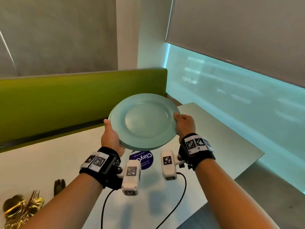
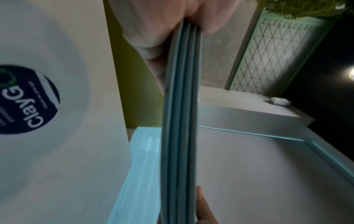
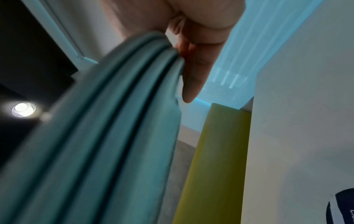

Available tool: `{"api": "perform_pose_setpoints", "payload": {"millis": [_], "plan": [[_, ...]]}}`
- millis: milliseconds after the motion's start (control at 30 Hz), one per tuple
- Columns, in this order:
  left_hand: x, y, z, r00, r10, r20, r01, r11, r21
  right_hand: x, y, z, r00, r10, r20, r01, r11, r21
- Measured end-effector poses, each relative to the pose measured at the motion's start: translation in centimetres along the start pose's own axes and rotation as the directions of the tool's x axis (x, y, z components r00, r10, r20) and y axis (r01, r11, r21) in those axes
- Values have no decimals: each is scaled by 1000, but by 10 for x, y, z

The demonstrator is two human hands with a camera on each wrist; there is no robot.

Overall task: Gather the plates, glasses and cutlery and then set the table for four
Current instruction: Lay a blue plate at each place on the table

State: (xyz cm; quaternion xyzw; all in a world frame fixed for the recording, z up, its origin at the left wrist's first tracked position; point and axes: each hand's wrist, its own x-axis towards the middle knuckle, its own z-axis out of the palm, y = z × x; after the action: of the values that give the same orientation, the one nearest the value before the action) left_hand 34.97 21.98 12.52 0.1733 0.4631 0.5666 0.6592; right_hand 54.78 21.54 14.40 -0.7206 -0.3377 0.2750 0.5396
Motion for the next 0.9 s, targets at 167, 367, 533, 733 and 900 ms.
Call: {"api": "perform_pose_setpoints", "payload": {"millis": [167,367,533,733,900], "plan": [[5,-30,25,1000,-32,0,32,999,28,25,19,-28,1000,16,-5,-16,999,35],[9,-47,46,998,-35,-57,38,998,54,44,40,-43,986,145,-83,-121,962,246],[25,-45,50,988,-25,-153,41,994,101,47,52,-70,956,262,-132,-177,873,455],[55,-31,35,955,65,-289,-43,996,81,43,108,-111,823,539,-180,-330,710,622],[70,-23,20,921,154,-357,-99,981,167,27,184,-125,772,595,-224,-474,773,421]]}}
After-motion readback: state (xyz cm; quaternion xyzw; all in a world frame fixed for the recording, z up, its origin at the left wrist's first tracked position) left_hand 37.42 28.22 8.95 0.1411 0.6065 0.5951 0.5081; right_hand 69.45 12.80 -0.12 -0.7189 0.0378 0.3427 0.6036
